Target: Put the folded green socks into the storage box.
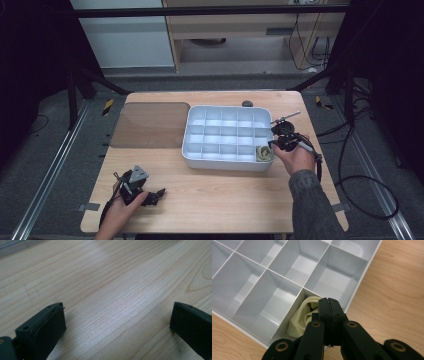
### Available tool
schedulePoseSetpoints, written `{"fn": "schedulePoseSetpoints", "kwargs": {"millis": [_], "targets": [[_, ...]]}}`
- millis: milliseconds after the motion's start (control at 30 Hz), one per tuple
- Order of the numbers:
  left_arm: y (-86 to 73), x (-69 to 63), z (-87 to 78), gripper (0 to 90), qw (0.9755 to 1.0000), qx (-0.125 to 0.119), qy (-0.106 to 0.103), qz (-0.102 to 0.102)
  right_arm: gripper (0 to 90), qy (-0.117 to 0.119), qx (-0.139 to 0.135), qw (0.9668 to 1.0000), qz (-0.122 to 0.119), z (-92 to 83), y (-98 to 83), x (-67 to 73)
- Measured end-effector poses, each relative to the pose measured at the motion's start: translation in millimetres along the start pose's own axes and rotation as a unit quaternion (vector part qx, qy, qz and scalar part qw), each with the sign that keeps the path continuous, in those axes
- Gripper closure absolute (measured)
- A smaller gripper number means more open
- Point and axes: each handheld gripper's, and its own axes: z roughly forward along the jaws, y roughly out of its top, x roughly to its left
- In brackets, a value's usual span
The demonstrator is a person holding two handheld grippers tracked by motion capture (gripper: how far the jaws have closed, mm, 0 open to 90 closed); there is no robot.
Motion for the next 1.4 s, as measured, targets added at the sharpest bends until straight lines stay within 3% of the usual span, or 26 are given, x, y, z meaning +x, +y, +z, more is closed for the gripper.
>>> {"fn": "schedulePoseSetpoints", "kwargs": {"millis": [300,667,1000,1233,1400], "targets": [[0.0,0.0,0.0,0.0,1.0000,0.000,0.000,0.000,90.0,0.007,-0.043,0.9991,-0.003,-7.6,-1.2,5.1],[-0.1,-0.3,0.0,0.0,1.0000,0.000,0.001,0.000,89.3,0.025,-0.079,0.9965,0.012,-12.6,-3.0,8.5],[0.1,-0.5,0.1,0.0,1.0000,0.000,0.001,-0.001,89.7,0.035,-0.136,0.9897,0.027,-27.8,-5.5,13.8],[0.1,-0.6,0.1,0.0,1.0000,0.000,0.001,-0.001,78.0,0.034,-0.162,0.9860,0.023,-37.9,-7.4,19.7],[0.1,-0.6,0.1,0.0,1.0000,0.000,0.001,-0.001,58.0,0.027,-0.180,0.9831,0.019,-45.9,-8.6,26.7]]}}
